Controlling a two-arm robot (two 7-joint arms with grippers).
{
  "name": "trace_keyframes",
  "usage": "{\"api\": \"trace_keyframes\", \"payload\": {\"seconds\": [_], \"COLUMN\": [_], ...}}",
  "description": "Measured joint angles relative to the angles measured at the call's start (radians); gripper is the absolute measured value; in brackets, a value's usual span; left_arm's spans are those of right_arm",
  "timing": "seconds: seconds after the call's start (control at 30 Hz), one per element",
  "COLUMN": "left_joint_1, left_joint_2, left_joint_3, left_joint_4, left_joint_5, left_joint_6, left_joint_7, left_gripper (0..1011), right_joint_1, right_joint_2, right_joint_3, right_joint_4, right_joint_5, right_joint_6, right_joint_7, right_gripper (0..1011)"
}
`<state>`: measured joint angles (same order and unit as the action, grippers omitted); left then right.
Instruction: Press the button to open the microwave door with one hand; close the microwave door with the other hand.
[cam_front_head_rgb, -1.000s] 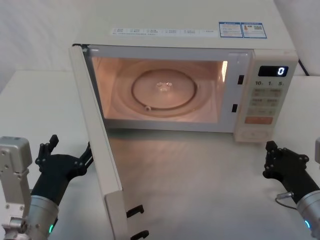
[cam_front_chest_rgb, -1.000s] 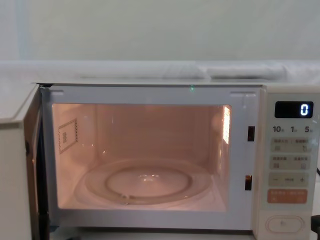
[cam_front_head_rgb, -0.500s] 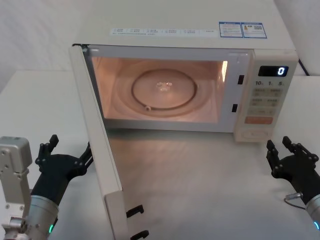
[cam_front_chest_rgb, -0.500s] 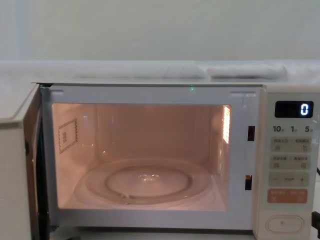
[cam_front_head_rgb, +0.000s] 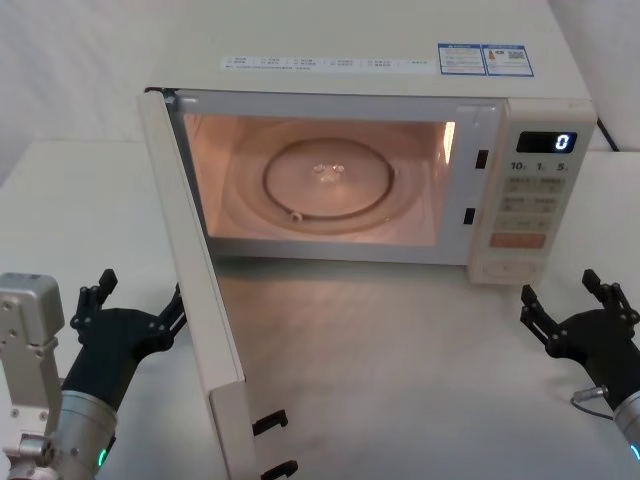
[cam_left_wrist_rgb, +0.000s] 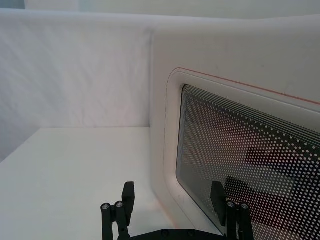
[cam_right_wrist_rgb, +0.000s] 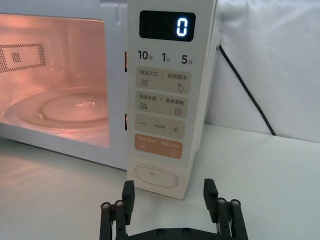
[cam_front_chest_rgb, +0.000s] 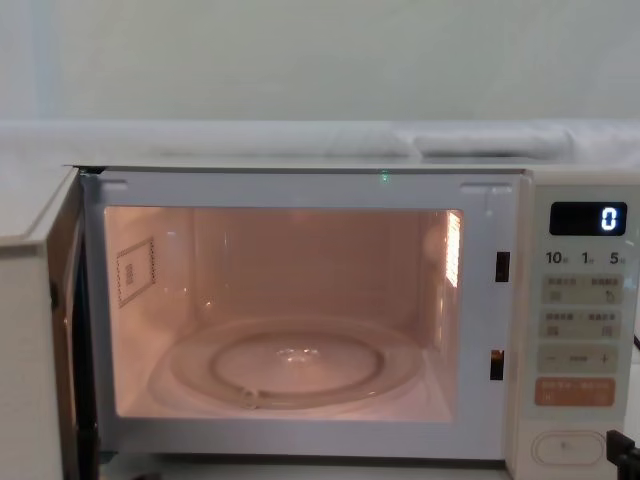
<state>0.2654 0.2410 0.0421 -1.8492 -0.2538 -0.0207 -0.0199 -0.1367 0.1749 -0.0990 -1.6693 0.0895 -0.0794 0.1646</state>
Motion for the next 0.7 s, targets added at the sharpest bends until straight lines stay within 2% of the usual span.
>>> {"api": "trace_keyframes", "payload": {"seconds": [0.17, 0.7], "left_joint_1": [0.000, 0.000], "left_joint_2": [0.000, 0.000], "left_joint_3": [0.000, 0.000], "left_joint_4": [0.000, 0.000], "left_joint_5": [0.000, 0.000], "left_joint_6": [0.000, 0.000], "left_joint_7": [0.000, 0.000], "left_gripper": [1001, 1001], "right_joint_1": [0.000, 0.000], "right_joint_2": [0.000, -0.001], "right_joint_3": [0.000, 0.000], "right_joint_4": [-0.001, -0.001], "right_joint_5": [0.001, 0.002], "right_joint_6": [0.000, 0.001], "right_joint_7": [0.000, 0.000], "right_gripper": [996, 1002]}}
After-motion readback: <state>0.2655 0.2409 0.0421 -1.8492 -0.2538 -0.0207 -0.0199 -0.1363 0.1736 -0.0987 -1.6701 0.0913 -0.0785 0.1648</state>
